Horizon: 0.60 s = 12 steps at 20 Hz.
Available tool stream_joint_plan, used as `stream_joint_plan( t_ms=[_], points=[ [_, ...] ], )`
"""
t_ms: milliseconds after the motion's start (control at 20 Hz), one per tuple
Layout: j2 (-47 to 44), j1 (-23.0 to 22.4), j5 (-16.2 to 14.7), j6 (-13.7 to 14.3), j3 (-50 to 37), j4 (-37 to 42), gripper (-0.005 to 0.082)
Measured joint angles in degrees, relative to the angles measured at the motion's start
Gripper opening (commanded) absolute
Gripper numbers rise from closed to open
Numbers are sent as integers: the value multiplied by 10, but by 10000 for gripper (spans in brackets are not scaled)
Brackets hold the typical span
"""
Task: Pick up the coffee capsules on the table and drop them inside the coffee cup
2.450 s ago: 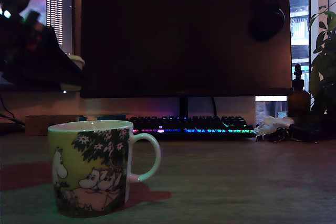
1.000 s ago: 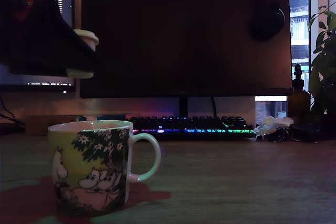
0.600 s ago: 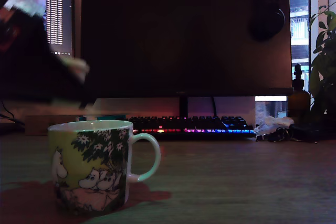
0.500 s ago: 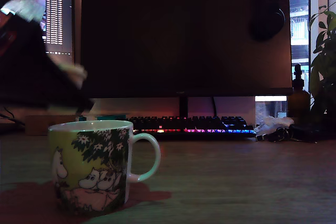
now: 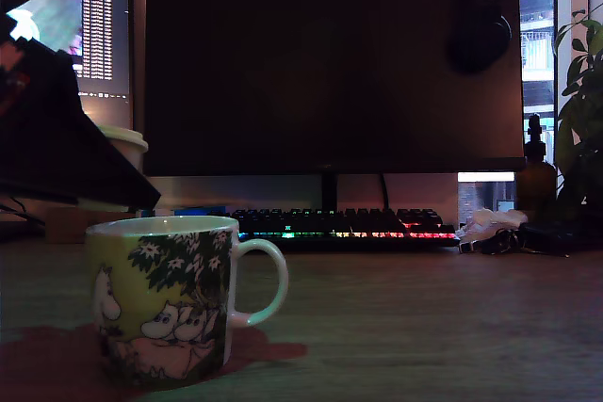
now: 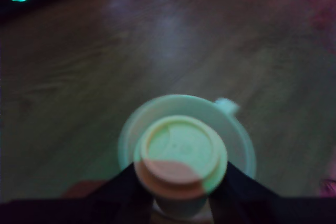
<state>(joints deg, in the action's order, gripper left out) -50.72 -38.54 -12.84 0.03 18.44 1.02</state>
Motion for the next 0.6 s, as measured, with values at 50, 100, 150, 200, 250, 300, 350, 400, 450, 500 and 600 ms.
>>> stream_joint_plan(
  t_ms=[50,100,150,200,250,300,350,400,450,500,600],
  points=[
    [0,0,10,0,0,5,147],
    [0,0,10,0,0,9,147],
    [0,0,12,0,0,12,147],
    [0,0,12,0,0,22,147],
    [-2,0,12,0,0,34,147],
    [-6,0,12,1,0,42,147],
    [-15,0,12,1,0,47,147],
    [-29,0,12,1,0,51,147],
    [-45,0,13,1,0,55,147],
    [-60,0,13,1,0,60,147],
    [-80,0,10,1,0,82,147]
  ],
)
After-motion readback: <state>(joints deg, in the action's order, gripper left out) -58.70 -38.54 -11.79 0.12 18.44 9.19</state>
